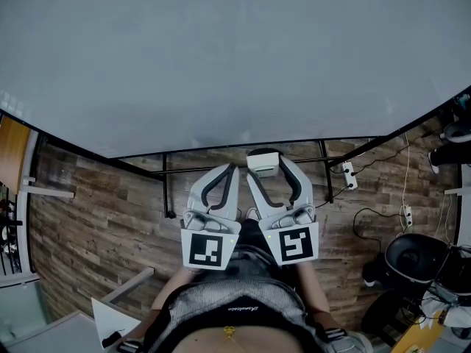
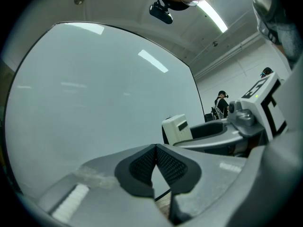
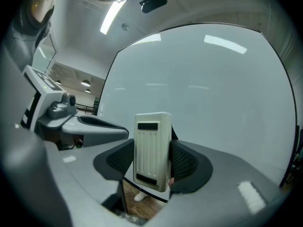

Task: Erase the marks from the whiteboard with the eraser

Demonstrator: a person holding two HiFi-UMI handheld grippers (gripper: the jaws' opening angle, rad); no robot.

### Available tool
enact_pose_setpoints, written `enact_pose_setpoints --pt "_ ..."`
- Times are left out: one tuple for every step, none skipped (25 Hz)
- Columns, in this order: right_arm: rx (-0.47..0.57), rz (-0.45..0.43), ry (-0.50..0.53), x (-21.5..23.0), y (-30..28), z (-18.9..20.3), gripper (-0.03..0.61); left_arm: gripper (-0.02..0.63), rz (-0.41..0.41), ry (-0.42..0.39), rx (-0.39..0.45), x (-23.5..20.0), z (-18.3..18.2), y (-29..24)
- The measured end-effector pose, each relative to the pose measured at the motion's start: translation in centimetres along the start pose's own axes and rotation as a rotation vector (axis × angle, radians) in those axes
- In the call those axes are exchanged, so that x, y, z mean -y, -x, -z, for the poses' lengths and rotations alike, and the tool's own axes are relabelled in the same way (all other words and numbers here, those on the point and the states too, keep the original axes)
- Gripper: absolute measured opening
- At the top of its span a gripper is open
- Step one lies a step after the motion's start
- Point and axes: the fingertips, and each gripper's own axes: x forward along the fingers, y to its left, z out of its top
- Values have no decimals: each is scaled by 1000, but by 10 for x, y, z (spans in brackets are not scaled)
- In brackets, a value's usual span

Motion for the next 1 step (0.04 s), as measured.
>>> enact_pose_setpoints --pt "-3 -1 2 -2 0 1 241 5 1 -5 0 0 0 1"
